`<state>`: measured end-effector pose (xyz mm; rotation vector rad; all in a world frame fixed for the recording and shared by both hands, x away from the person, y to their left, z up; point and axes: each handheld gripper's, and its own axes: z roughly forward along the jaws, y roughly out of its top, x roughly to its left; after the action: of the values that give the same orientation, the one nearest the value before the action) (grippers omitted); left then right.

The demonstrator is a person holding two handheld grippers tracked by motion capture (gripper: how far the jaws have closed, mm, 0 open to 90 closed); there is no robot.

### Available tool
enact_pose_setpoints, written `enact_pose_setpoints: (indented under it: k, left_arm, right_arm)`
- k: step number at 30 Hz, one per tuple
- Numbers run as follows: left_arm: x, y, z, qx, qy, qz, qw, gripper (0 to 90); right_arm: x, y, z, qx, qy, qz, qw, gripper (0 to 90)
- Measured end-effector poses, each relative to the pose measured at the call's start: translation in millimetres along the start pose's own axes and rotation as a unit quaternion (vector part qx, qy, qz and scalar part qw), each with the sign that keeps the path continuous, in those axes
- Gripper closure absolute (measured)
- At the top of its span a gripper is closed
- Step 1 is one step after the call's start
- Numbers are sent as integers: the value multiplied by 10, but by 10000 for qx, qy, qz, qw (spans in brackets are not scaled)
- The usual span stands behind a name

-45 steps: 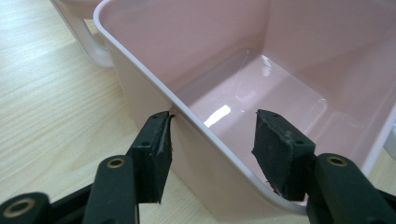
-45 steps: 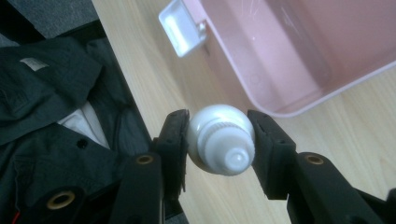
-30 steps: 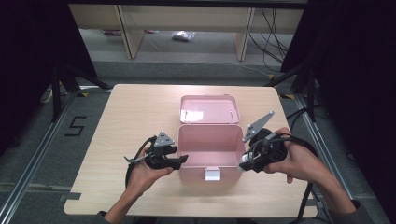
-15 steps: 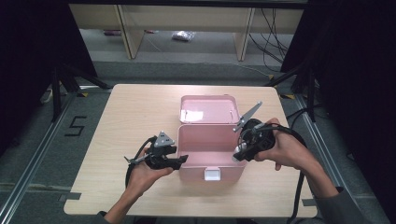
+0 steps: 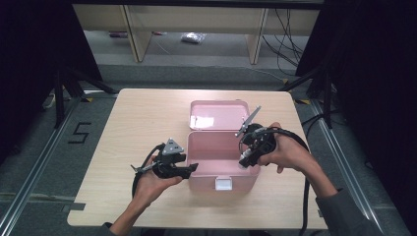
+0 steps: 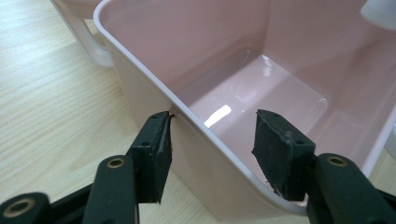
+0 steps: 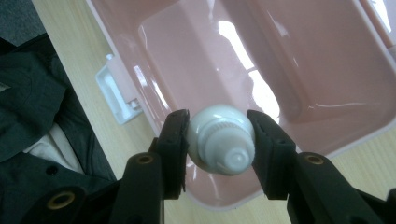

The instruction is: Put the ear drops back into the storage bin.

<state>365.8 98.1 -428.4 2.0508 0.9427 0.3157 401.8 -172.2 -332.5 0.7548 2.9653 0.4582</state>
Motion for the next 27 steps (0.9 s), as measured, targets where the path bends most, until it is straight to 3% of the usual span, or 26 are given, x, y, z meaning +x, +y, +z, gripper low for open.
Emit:
enact_pose_setpoints:
  k: [24, 27]
  left_arm:
    - [11, -5, 7, -25, 18, -19, 10000, 458]
    - [10, -6, 5, -24, -27, -16, 10000, 458]
  right_arm:
    - [-116, 104, 435, 382, 104, 160, 9991, 605]
    - [-127, 109, 477, 420, 139, 90, 9990, 605]
